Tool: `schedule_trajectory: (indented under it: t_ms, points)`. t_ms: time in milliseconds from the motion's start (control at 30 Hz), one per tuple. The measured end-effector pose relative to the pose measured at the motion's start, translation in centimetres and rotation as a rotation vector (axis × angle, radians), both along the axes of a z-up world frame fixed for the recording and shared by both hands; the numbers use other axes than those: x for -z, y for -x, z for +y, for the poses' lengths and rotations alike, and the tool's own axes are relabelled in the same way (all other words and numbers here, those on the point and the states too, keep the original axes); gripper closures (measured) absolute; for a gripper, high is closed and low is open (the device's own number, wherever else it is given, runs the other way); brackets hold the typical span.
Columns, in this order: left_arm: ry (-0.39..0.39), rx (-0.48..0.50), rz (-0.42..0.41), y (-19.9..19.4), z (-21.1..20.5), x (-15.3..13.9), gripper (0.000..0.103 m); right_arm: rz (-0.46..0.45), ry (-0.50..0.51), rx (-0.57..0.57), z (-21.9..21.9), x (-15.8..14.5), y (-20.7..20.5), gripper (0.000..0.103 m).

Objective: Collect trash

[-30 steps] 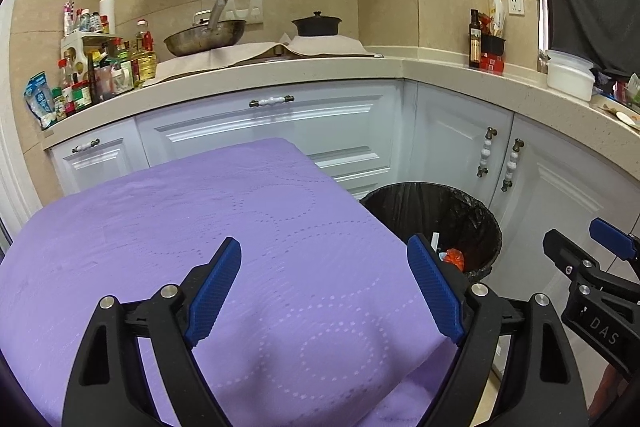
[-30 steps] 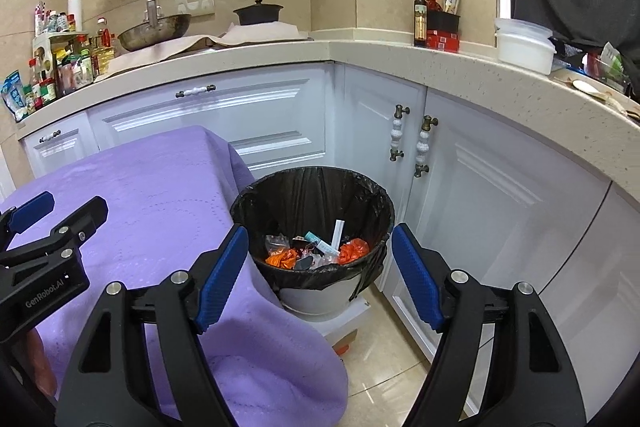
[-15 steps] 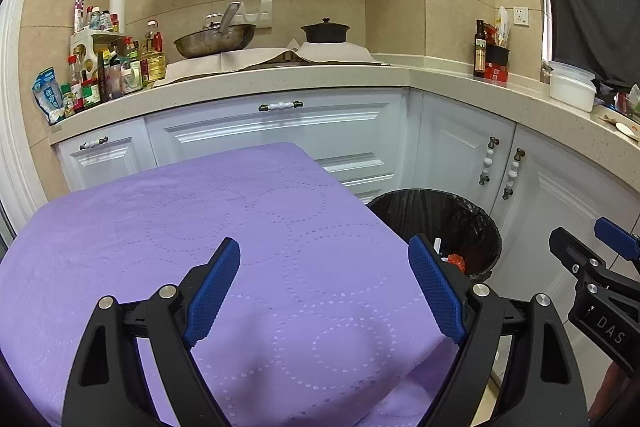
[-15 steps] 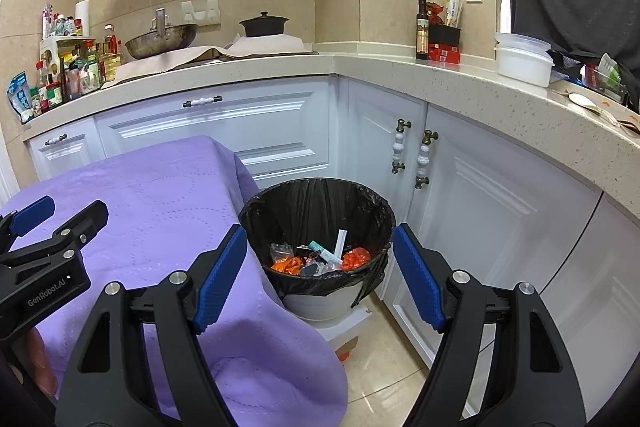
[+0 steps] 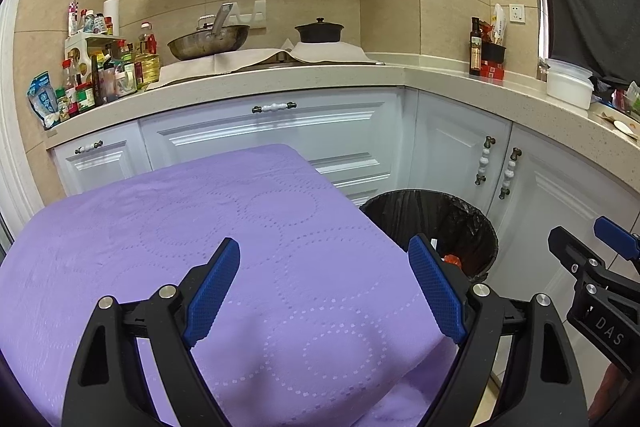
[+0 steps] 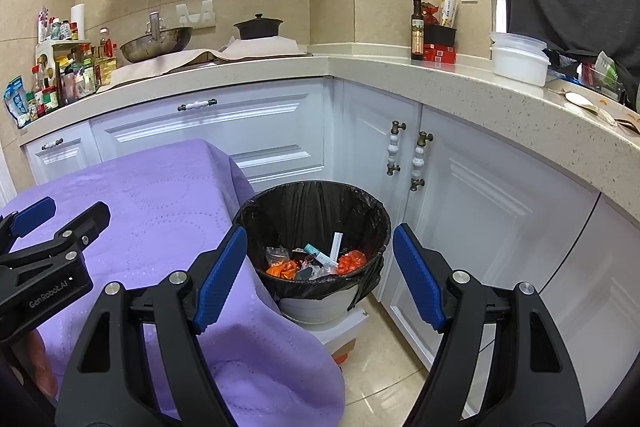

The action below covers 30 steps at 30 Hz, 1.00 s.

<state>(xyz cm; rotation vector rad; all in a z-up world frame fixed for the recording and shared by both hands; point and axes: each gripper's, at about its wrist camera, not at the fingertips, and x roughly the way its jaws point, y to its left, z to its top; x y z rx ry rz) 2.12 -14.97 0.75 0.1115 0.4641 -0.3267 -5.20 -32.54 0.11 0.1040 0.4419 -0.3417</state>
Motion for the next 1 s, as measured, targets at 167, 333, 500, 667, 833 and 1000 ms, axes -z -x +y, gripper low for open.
schedule_trajectory:
  t_ms: [167, 333, 500, 667, 833, 1000]
  points:
    - [0.002, 0.001, -0.004, -0.22, -0.38, -0.23, 0.019, -0.003, 0.002, 0.000, -0.08, -0.09, -0.09, 0.029]
    - [0.009, -0.002, -0.005, -0.40, -0.49, -0.40, 0.019, -0.008, 0.003, 0.002, -0.16, -0.28, -0.20, 0.029]
    - [0.012, -0.002, -0.009, -0.30, -0.41, -0.55, 0.019, -0.012, 0.006, 0.003, -0.17, -0.45, -0.27, 0.029]
    - [0.012, 0.001, -0.008, -0.28, -0.38, -0.60, 0.019, -0.014, 0.007, 0.003, -0.22, -0.50, -0.28, 0.029]
    - [0.012, 0.000, -0.010, -0.27, -0.39, -0.61, 0.019, -0.018, 0.012, 0.003, -0.14, -0.65, -0.30, 0.029]
    - [0.010, 0.000, -0.008, -0.21, -0.41, -0.58, 0.019, -0.017, 0.012, 0.002, -0.10, -0.60, -0.29, 0.029]
